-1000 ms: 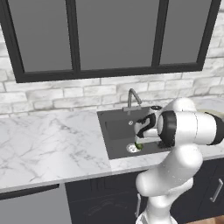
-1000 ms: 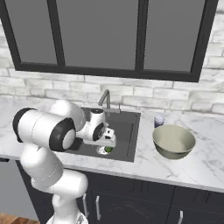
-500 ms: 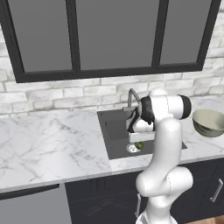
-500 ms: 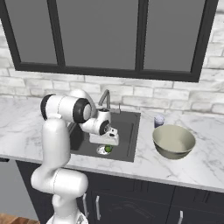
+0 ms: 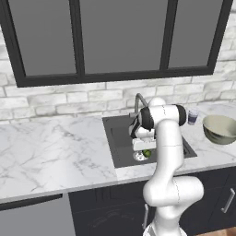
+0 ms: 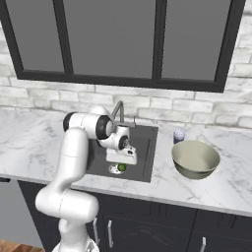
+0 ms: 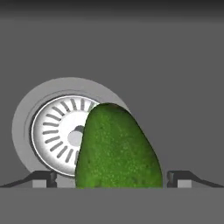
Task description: Pick the avocado from the sink and place it in the bowl. Then pick the bowl and place it in the microwave. Then close the microwave door and press the start button.
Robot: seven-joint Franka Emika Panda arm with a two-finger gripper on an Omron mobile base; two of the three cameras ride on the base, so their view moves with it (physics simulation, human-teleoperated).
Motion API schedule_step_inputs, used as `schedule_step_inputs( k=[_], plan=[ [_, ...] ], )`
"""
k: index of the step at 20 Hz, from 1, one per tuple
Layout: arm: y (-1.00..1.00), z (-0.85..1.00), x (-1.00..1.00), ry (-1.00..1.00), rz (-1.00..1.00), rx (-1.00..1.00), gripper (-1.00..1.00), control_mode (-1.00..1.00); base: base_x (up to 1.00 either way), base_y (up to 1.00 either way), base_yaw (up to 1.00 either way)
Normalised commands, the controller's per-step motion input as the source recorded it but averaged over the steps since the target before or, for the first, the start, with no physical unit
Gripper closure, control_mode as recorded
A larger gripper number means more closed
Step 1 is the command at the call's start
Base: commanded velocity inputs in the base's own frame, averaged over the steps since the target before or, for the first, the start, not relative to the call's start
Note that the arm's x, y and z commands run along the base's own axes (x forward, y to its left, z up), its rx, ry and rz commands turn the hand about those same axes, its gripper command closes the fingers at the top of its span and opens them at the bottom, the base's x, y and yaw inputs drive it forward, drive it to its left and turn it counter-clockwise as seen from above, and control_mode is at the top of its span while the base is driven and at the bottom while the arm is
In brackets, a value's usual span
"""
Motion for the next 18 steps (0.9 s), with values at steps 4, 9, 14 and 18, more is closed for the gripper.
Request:
schedule_step_inputs(
  k=[4, 9, 14, 18],
  plan=[
    [-0.18, -0.41, 0.41, 0.09, 0.0, 0.05, -1.0, -1.0, 0.0, 0.0, 0.0],
    [-0.2, -0.32, 0.17, 0.07, 0.0, 0.07, 1.0, -1.0, 0.0, 0.0, 0.0],
    [-0.06, 0.0, -0.32, 0.0, 0.0, 0.1, 1.0, -1.0, 0.0, 0.0, 0.0],
    [0.0, 0.02, -0.49, 0.0, 0.0, 0.07, 1.0, -1.0, 0.0, 0.0, 0.0]
  ],
)
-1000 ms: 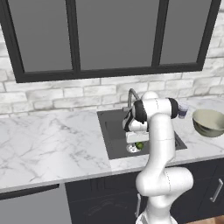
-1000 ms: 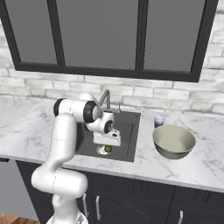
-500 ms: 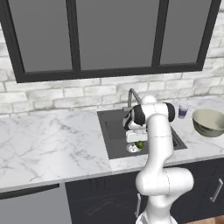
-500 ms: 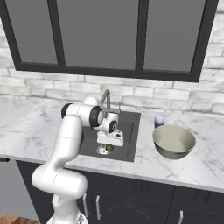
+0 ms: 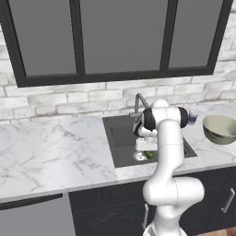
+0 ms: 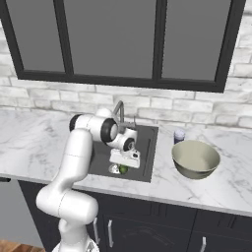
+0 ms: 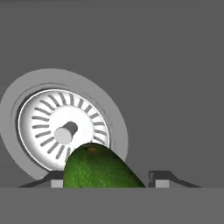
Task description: Pick the avocado from the sink and place it in the bowl. Then pick the bowl and place it in the microwave. Then close the microwave door and press the start button.
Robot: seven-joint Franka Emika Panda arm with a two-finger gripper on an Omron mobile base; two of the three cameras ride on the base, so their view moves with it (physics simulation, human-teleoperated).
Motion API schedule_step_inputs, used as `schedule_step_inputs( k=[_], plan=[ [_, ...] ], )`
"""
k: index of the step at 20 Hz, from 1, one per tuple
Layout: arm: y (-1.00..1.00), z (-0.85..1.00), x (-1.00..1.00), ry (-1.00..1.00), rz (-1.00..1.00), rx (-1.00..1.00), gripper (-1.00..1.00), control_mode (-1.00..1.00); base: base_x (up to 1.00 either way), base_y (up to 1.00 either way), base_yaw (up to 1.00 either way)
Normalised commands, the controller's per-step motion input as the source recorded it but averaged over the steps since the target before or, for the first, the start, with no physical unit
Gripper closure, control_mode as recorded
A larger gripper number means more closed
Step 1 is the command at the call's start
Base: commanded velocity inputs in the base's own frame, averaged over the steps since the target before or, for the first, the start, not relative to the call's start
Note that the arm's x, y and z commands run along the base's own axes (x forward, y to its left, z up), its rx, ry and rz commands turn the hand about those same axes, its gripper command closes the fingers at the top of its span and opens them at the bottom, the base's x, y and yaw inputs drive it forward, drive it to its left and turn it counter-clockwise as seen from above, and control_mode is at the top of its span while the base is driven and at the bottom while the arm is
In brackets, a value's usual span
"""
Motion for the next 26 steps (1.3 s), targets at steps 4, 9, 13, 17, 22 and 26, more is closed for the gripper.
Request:
schedule_step_inputs(
  k=[4, 9, 13, 17, 22, 26],
  plan=[
    [0.0, 0.39, -0.48, 0.0, 0.0, 0.01, 1.0, -1.0, 0.0, 0.0, 0.0],
    [0.0, 0.97, -0.17, -0.19, 0.0, 0.0, 1.0, -1.0, 0.0, 0.0, 0.0],
    [0.0, 1.0, 0.0, -0.22, 0.0, -0.01, 1.0, -1.0, 0.0, 0.0, 0.0],
    [0.0, 1.0, -0.13, -0.17, 0.0, -0.01, 1.0, -1.0, 0.0, 0.0, 0.0],
    [-0.01, 1.0, -0.25, -0.05, 0.0, -0.03, 1.0, -1.0, 0.0, 0.0, 0.0],
    [-0.12, 1.0, -0.17, 0.0, 0.0, -0.01, 1.0, -1.0, 0.0, 0.0, 0.0]
  ],
)
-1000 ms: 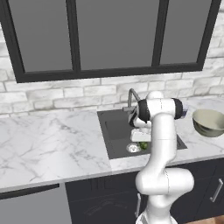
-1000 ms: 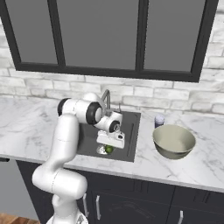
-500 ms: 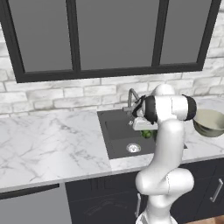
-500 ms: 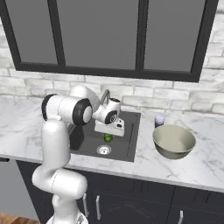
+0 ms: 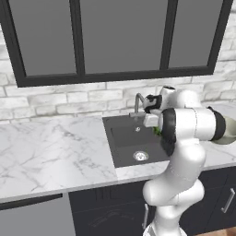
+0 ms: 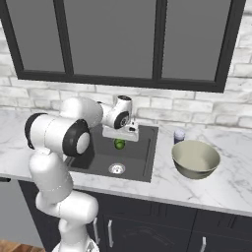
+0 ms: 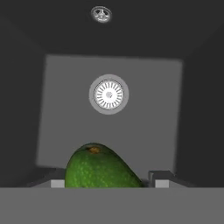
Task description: Pick the avocado from the sink and place it in the bowl. Then pick the bowl and place it in the microwave. Then close the microwave door and press the start button.
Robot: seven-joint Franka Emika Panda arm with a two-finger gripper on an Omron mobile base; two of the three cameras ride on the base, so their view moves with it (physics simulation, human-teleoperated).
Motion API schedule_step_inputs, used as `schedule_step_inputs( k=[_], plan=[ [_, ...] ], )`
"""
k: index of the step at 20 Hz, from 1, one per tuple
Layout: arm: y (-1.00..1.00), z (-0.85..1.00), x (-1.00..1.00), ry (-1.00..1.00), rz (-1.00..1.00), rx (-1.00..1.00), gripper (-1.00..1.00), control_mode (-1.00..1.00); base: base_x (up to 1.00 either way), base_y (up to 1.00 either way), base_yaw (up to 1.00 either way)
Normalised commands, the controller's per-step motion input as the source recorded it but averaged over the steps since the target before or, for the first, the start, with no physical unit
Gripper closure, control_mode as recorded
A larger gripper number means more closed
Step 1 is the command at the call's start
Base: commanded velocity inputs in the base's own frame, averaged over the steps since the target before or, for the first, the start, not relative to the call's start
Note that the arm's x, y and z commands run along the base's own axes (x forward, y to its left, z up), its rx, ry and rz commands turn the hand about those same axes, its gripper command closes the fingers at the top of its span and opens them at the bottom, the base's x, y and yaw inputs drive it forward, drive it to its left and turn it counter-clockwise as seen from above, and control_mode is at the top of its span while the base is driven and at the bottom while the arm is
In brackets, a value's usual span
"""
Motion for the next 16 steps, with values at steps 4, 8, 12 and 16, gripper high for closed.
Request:
schedule_step_inputs(
  k=[4, 8, 12, 16],
  plan=[
    [-0.33, 1.0, -0.3, 0.01, -0.05, 0.0, 1.0, -1.0, 0.0, 0.0, 0.0],
    [-0.55, 0.85, -0.39, 0.04, -0.09, 0.0, 1.0, -1.0, 0.0, 0.0, 0.0],
    [-0.89, 0.42, -0.47, 0.0, -0.11, 0.0, 1.0, -1.0, 0.0, 0.0, 0.0],
    [-1.0, 0.09, -0.41, 0.0, -0.09, 0.0, 1.0, -1.0, 0.0, 0.0, 0.0]
  ],
)
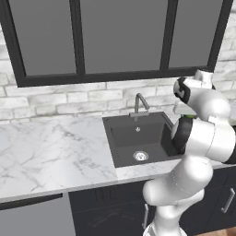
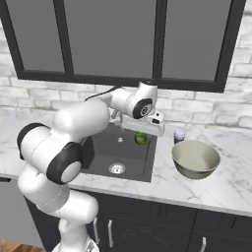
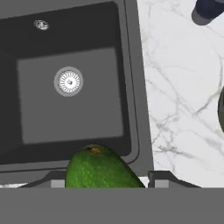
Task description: Pick the avocado from the sink and place it in the bowl. Then pick the bowl and place it in the microwave. Then close the microwave door and press the start button.
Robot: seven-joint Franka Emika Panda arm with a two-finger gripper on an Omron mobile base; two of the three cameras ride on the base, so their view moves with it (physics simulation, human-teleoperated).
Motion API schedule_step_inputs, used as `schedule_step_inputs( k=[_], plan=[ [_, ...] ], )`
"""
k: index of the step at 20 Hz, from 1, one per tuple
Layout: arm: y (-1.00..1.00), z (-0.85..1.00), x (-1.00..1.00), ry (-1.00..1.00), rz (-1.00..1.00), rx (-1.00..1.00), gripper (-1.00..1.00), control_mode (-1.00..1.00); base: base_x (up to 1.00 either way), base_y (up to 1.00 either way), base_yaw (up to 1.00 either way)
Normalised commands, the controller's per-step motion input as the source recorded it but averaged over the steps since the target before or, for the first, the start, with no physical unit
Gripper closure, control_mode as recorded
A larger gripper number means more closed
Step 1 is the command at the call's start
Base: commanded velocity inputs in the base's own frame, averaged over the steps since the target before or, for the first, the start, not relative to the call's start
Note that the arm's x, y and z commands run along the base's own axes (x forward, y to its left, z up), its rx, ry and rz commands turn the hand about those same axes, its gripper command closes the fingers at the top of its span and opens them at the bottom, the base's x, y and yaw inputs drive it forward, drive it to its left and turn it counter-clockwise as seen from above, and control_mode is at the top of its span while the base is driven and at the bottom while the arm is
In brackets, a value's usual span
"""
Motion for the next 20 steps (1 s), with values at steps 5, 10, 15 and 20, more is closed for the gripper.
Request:
schedule_step_inputs(
  k=[5, 10, 15, 20],
  plan=[
    [-1.0, 0.0, -0.26, 0.06, -0.09, 0.0, 1.0, -1.0, 0.0, 0.0, 0.0],
    [-1.0, 0.01, -0.05, 0.08, -0.07, -0.01, 1.0, -1.0, 0.0, 0.0, 0.0],
    [-0.85, 0.0, 0.02, 0.02, 0.03, 0.0, 1.0, -1.0, 0.0, 0.0, 0.0],
    [-0.56, -0.1, 0.22, 0.0, 0.16, 0.0, 1.0, -1.0, 0.0, 0.0, 0.0]
  ],
)
